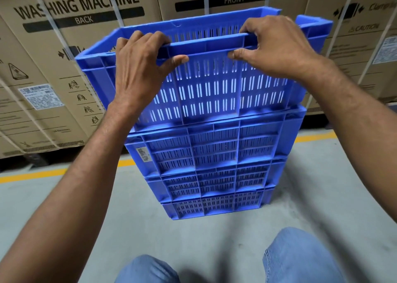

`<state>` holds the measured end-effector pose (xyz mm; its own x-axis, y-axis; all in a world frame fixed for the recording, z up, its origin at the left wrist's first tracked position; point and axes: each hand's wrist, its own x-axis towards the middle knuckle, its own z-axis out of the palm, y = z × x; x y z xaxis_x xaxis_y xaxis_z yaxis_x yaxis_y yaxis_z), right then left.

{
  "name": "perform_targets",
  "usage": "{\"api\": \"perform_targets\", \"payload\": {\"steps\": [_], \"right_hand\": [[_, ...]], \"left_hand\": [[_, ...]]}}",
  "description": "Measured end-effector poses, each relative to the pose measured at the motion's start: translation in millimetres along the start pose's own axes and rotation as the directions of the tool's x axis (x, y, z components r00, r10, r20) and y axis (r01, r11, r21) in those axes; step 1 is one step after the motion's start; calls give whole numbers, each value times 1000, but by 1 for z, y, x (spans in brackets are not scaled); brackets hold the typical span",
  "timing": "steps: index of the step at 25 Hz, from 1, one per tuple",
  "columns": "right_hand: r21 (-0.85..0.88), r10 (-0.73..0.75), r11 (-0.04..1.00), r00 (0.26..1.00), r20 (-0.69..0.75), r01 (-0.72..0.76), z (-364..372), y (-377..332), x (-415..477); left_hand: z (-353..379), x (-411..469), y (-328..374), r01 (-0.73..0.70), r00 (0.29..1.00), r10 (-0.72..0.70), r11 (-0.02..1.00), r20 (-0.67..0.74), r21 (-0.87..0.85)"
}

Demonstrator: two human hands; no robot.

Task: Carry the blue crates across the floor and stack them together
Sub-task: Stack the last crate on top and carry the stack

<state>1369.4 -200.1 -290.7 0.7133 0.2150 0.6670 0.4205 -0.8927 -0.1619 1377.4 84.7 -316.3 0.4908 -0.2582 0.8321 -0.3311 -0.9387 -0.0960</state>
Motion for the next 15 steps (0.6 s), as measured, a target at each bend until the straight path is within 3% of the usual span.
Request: {"api": "perform_targets", "payload": {"steps": [15], "right_hand": [[1,-20,1000,1000,4,20,2,5,-9]], "left_hand": [[-2,1,7,14,999,-14,1000,31,-17]]}}
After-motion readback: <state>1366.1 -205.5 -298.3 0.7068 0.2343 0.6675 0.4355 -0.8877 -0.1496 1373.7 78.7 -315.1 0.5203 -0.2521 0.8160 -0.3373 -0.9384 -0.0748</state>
